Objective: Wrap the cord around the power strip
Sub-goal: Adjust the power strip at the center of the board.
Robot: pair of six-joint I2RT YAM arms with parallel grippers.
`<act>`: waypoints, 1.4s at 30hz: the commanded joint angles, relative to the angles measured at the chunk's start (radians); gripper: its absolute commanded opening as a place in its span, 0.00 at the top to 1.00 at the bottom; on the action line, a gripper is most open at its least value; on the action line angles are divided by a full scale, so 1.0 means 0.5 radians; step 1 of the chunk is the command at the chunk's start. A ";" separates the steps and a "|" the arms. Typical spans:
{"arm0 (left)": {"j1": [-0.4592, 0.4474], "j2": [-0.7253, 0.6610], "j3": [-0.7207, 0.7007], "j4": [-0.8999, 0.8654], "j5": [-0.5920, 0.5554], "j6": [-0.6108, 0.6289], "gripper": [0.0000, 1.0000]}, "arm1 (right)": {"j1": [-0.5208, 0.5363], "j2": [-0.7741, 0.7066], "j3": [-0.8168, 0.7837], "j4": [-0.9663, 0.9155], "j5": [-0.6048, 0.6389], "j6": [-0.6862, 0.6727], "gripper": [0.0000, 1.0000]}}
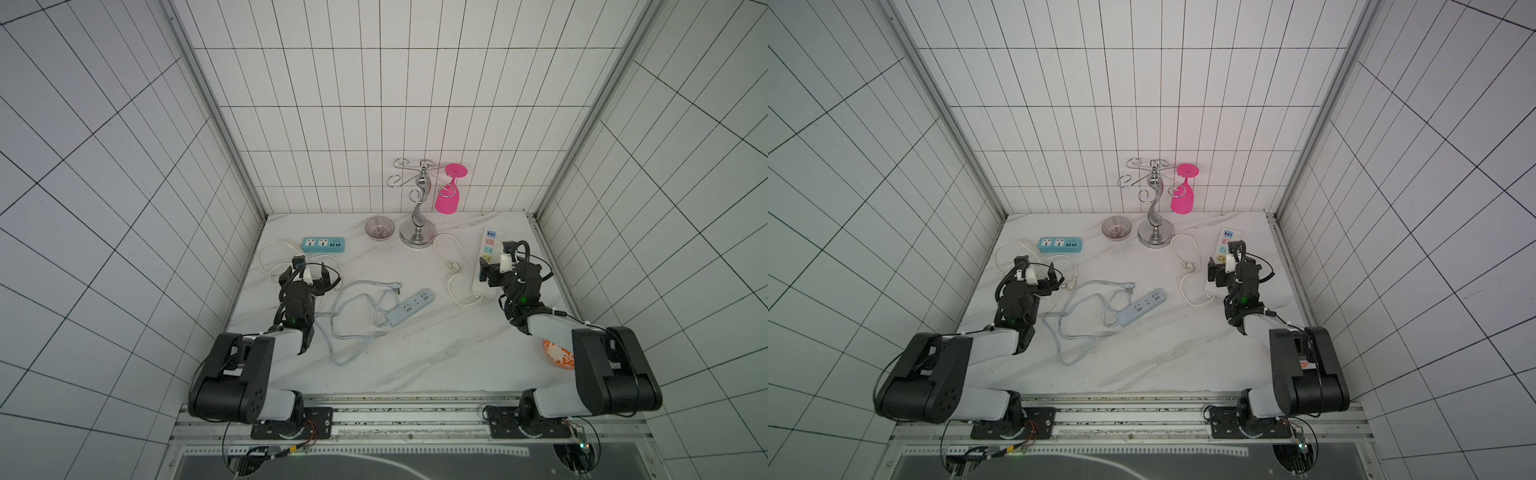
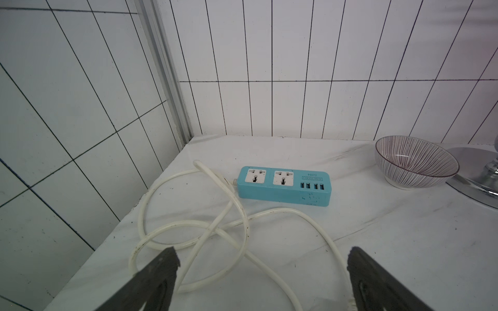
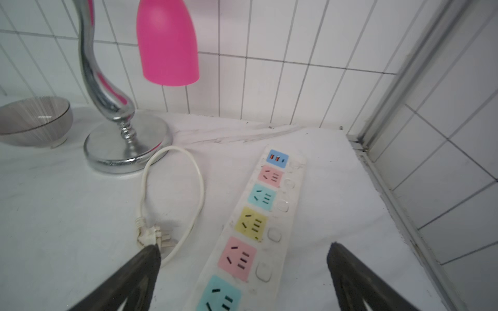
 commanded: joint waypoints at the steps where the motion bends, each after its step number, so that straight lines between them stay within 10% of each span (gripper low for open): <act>1: -0.040 -0.100 0.099 -0.221 -0.045 -0.002 0.02 | 0.102 0.133 0.524 -0.701 -0.315 -0.373 0.02; 14: -0.155 -0.130 0.192 -0.403 0.084 0.022 0.03 | 0.375 0.213 0.920 -1.787 -0.768 -1.174 0.01; 42: -0.160 -0.147 0.158 -0.331 0.201 0.017 0.02 | 0.722 0.861 1.308 -2.035 -0.745 -1.739 0.03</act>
